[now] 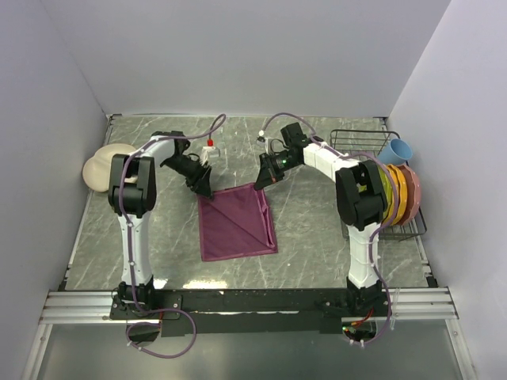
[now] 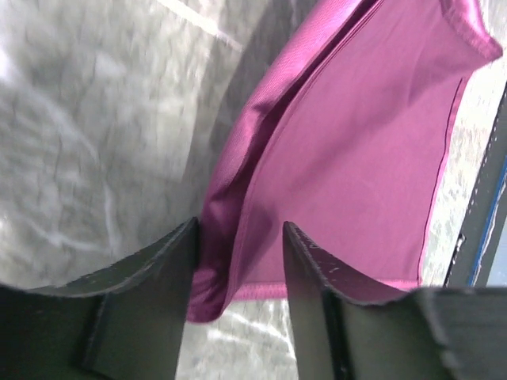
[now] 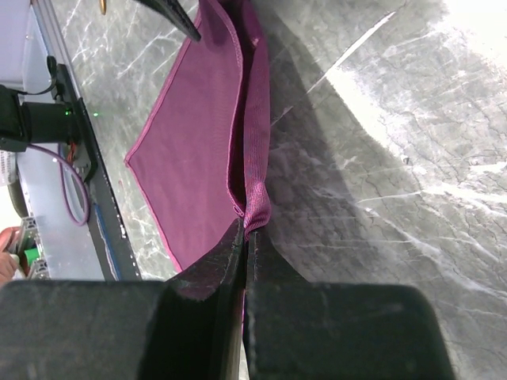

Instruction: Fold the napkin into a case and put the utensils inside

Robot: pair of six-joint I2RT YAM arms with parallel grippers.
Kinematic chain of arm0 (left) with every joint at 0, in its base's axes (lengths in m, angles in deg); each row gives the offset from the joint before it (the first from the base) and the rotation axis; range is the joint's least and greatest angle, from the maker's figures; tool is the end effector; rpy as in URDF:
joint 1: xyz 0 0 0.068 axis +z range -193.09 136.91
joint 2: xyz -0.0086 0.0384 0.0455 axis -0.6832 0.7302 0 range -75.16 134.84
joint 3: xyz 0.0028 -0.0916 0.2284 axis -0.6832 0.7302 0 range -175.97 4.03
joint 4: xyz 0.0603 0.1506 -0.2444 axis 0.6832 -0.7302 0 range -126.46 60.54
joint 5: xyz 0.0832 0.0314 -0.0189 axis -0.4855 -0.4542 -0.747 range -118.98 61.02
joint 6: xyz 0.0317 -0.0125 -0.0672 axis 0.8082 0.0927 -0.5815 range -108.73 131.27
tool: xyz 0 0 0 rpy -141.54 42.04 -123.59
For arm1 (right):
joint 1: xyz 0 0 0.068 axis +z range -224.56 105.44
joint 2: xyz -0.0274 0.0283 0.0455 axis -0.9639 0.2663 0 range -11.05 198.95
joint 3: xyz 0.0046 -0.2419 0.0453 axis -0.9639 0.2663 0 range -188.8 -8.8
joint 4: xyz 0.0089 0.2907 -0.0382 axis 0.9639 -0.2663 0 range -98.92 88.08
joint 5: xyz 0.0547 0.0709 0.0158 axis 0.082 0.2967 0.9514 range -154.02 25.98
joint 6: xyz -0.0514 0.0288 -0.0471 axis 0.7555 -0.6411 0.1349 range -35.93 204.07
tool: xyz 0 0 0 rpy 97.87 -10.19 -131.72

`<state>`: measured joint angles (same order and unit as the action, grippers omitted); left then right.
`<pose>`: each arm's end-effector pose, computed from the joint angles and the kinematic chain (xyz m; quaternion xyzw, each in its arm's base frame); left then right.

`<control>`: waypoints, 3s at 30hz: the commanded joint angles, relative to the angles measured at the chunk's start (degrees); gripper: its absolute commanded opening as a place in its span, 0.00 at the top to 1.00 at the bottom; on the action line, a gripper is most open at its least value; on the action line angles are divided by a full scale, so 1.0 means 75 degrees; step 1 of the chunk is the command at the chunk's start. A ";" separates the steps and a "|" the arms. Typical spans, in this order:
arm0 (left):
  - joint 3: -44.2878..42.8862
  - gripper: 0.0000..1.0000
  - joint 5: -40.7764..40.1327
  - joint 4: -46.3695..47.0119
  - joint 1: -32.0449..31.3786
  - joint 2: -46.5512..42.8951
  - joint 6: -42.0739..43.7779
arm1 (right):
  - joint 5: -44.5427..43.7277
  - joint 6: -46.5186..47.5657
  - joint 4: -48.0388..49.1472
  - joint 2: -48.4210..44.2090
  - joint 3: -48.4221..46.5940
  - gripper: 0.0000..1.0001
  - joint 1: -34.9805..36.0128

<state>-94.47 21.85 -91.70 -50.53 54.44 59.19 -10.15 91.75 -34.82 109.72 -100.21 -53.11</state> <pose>0.4236 -0.1050 0.0890 0.4083 0.8054 -0.4116 0.1238 0.4142 0.2180 0.1335 -0.3228 0.8104 0.4623 0.1594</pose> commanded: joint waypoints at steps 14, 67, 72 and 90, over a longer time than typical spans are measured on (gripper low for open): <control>-0.0402 0.62 0.0137 -0.0866 0.0500 0.0415 0.0653 | 0.0435 0.0265 0.0005 -0.0904 0.0236 1.00 -0.0001; -0.0569 0.99 -0.2020 0.5005 0.0395 -0.2877 -0.2020 | -0.1944 0.3227 0.1984 -0.1395 -0.2053 1.00 -0.0353; 0.2040 0.99 -0.1949 0.5134 0.0348 -0.3708 -0.0908 | -0.2014 0.4714 0.2711 -0.2355 0.0783 1.00 0.0197; 0.6077 0.99 -0.2090 0.4373 0.0196 -0.5830 0.0079 | -0.2108 0.4765 0.2618 -0.3575 0.3891 1.00 0.1978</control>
<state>-52.94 6.20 -58.15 -48.85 13.94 56.27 -25.47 127.22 -15.54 85.27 -73.61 -40.82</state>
